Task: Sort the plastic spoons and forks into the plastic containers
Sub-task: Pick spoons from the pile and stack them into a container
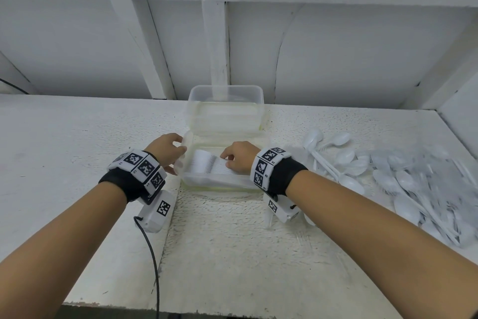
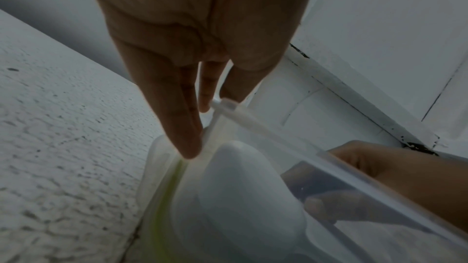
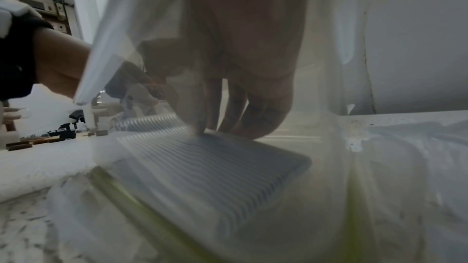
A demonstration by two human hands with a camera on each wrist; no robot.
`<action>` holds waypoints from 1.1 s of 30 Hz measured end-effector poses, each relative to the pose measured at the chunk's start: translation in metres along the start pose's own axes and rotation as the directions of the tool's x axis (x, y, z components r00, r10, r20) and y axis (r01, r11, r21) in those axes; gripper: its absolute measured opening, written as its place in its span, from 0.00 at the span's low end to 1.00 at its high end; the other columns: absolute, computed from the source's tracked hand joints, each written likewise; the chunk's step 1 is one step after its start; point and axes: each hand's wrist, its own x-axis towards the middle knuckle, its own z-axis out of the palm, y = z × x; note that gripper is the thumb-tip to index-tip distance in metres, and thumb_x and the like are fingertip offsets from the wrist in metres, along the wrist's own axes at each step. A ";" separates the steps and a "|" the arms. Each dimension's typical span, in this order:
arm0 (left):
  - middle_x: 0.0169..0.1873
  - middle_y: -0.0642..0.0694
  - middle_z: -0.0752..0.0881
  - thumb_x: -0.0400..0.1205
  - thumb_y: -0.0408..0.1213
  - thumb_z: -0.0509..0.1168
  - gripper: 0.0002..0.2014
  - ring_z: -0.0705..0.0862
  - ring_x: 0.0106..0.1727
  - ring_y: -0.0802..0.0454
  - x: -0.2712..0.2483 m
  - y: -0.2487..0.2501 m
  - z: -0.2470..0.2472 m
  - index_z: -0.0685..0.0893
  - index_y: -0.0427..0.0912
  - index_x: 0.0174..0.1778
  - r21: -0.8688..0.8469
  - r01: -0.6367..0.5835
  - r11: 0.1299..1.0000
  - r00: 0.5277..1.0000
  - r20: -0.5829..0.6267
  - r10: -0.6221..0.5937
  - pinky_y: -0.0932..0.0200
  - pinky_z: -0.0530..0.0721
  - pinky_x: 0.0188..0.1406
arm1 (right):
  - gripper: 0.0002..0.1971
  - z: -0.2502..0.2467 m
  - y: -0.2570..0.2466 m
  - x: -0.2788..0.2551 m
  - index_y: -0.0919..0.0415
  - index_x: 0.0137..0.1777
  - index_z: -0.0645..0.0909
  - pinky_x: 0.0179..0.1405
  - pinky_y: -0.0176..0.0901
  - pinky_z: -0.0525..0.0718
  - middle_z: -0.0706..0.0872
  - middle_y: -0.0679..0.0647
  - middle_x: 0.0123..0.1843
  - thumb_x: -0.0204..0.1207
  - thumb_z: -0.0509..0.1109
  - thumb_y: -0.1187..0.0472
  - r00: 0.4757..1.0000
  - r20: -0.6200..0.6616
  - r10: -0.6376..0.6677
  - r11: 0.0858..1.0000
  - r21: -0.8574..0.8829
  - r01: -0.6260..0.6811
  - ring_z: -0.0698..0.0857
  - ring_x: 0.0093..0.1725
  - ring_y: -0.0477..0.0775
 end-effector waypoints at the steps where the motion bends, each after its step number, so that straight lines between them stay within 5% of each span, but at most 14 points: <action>1: 0.52 0.38 0.83 0.85 0.34 0.58 0.16 0.86 0.46 0.39 0.000 0.000 0.000 0.73 0.39 0.69 -0.007 0.002 1.000 1.000 -0.001 -0.002 0.47 0.89 0.37 | 0.18 0.000 0.000 0.000 0.63 0.71 0.76 0.64 0.39 0.70 0.79 0.56 0.70 0.82 0.60 0.66 1.000 0.000 -0.002 1.000 -0.006 0.002 0.76 0.69 0.56; 7: 0.51 0.37 0.83 0.85 0.35 0.59 0.16 0.86 0.48 0.38 0.001 -0.001 0.001 0.73 0.39 0.69 -0.036 0.009 0.999 1.000 -0.002 -0.009 0.44 0.88 0.43 | 0.18 0.004 -0.001 0.001 0.76 0.67 0.75 0.66 0.49 0.73 0.80 0.67 0.66 0.80 0.61 0.66 0.999 -0.002 0.040 0.999 -0.006 -0.040 0.78 0.65 0.64; 10: 0.51 0.37 0.83 0.85 0.35 0.59 0.17 0.85 0.48 0.39 0.001 -0.001 0.001 0.73 0.39 0.70 -0.031 0.005 1.000 1.000 -0.007 -0.006 0.44 0.88 0.43 | 0.21 0.003 0.002 0.001 0.67 0.74 0.72 0.68 0.41 0.69 0.76 0.59 0.73 0.82 0.60 0.63 1.000 -0.003 0.025 1.000 -0.003 -0.025 0.74 0.71 0.57; 16: 0.56 0.38 0.82 0.84 0.39 0.59 0.20 0.83 0.51 0.42 -0.004 0.001 -0.003 0.70 0.40 0.73 0.069 -0.007 0.998 0.999 -0.044 0.010 0.48 0.86 0.48 | 0.22 0.003 0.003 0.002 0.63 0.76 0.70 0.68 0.40 0.68 0.75 0.58 0.73 0.82 0.61 0.60 1.000 -0.007 0.000 1.000 -0.025 0.000 0.74 0.71 0.56; 19: 0.62 0.37 0.80 0.84 0.42 0.58 0.21 0.80 0.57 0.41 -0.010 0.009 -0.008 0.70 0.40 0.73 0.264 -0.100 0.959 0.974 -0.172 0.149 0.51 0.76 0.56 | 0.22 -0.012 0.000 -0.008 0.62 0.75 0.70 0.66 0.39 0.69 0.75 0.59 0.71 0.82 0.61 0.58 0.997 -0.050 -0.061 0.998 -0.032 0.060 0.75 0.69 0.56; 23: 0.55 0.42 0.81 0.83 0.39 0.60 0.16 0.78 0.49 0.48 -0.038 0.044 0.001 0.77 0.41 0.66 0.282 -0.372 0.885 0.842 -0.299 0.449 0.59 0.72 0.51 | 0.20 -0.045 0.012 -0.047 0.59 0.71 0.75 0.64 0.40 0.72 0.79 0.57 0.66 0.81 0.63 0.55 0.976 -0.182 -0.117 0.993 0.014 0.121 0.80 0.62 0.53; 27: 0.47 0.49 0.80 0.84 0.38 0.60 0.11 0.78 0.43 0.54 -0.071 0.093 0.041 0.82 0.41 0.59 0.283 -0.606 0.743 0.739 -0.145 0.658 0.65 0.70 0.46 | 0.17 -0.069 0.053 -0.104 0.58 0.67 0.80 0.60 0.35 0.74 0.83 0.55 0.61 0.80 0.65 0.55 0.958 -0.278 -0.066 0.996 0.034 0.078 0.83 0.57 0.50; 33: 0.52 0.45 0.85 0.84 0.38 0.59 0.12 0.81 0.51 0.50 -0.080 0.143 0.131 0.83 0.41 0.58 0.279 -0.725 0.630 0.684 0.175 0.708 0.66 0.70 0.46 | 0.16 -0.063 0.131 -0.174 0.59 0.65 0.81 0.56 0.33 0.75 0.86 0.55 0.60 0.79 0.67 0.58 0.931 -0.325 0.166 0.985 0.091 -0.144 0.83 0.55 0.50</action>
